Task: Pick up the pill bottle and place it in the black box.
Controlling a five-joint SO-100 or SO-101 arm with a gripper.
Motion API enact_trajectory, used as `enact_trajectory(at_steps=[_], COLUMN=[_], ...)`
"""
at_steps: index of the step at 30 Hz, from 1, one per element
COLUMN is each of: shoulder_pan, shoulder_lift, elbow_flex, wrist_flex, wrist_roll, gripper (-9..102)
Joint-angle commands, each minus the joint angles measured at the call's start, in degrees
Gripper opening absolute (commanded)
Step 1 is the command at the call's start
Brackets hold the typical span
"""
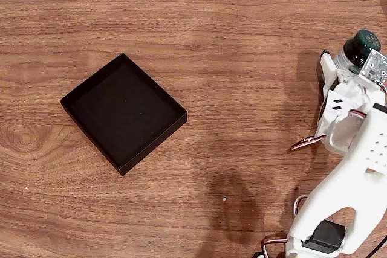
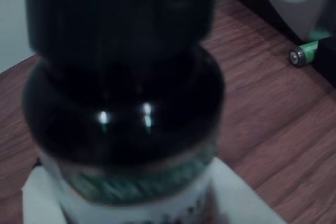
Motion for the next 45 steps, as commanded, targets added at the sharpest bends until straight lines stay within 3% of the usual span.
enact_trajectory(at_steps=[1, 23, 35, 45], shoulder_pan=[-0.6, -3.9, -18.4, -32.9], shoulder_lift=[4.8, 22.5, 47.2, 51.6], elbow_flex=[0.5, 14.2, 32.3, 40.5], wrist_flex=[-2.3, -2.7, 2.6, -2.2], wrist_roll=[-0.8, -3.2, -2.5, -1.8], gripper=[25, 17, 17, 16])
